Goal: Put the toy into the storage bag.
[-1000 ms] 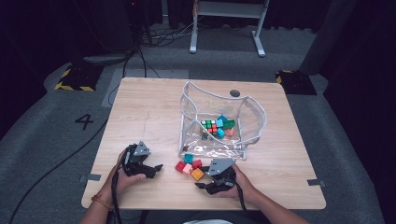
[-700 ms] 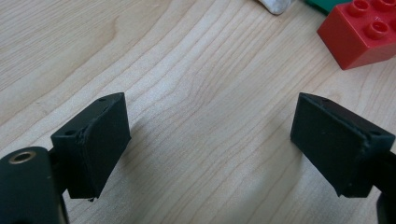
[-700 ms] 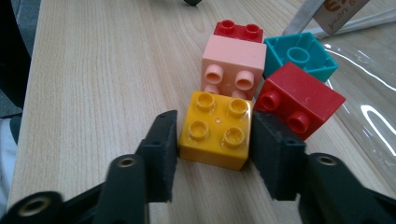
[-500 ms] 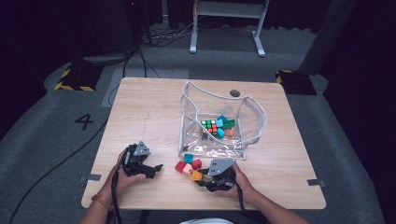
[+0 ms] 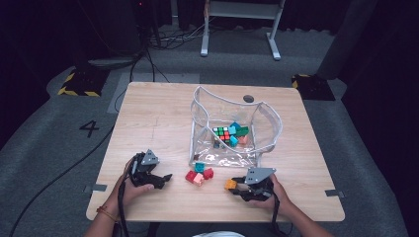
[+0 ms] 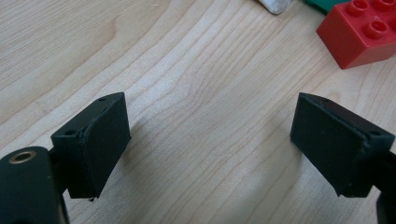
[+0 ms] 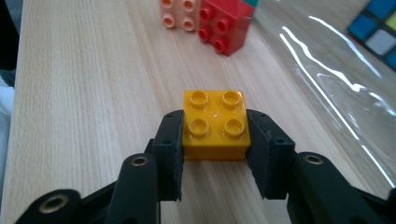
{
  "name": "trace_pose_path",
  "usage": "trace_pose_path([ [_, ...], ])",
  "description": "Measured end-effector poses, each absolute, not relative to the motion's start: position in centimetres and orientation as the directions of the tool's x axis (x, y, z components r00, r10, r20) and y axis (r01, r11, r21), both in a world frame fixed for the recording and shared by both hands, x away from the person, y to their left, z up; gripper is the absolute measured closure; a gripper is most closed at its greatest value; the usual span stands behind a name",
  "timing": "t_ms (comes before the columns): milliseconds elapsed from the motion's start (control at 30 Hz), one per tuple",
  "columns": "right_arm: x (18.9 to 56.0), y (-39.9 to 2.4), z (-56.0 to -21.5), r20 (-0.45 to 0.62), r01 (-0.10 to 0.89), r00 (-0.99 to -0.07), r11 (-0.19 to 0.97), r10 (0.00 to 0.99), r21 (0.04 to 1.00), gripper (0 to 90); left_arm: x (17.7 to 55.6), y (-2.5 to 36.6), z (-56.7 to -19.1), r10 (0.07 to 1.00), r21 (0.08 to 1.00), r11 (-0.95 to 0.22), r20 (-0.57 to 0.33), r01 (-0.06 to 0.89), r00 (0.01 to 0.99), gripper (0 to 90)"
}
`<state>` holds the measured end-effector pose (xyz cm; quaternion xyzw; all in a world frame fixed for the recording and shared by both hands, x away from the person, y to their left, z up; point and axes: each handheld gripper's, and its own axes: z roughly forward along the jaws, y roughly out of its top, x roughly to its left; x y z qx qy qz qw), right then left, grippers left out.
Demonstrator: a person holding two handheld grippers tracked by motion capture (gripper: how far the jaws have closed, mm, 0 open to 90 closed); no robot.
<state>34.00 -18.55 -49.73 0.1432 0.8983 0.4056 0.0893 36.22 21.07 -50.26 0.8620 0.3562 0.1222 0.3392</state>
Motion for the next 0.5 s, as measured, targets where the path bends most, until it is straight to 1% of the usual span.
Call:
trace_pose_path([
  [100, 34.1, -19.9, -49.6, -0.041, 0.208, -0.931, 0.623, 0.362, 0.754, 59.1, 36.2, 21.1, -50.2, 0.697, 0.673, -0.518, -0.025, 0.528, 0.717, 12.1],
  [133, 34.2, -20.3, -49.6, -0.048, 0.2, -0.932, 0.62, 0.36, 0.759, 59.1, 36.3, 21.1, -50.2, 0.696, 0.674, -0.523, -0.017, 0.522, 0.718, 12.1],
  [300, 34.4, -22.8, -49.5, -0.055, 0.224, -0.912, 0.607, 0.406, 0.763, 59.1, 36.2, 21.1, -50.2, 0.696, 0.674, -0.523, -0.017, 0.522, 0.718, 12.1],
  [500, 34.7, -26.3, -49.2, -0.032, 0.288, -0.872, 0.567, 0.488, 0.772, 59.1, 36.2, 21.1, -50.2, 0.697, 0.673, -0.518, -0.025, 0.528, 0.717, 12.1],
])
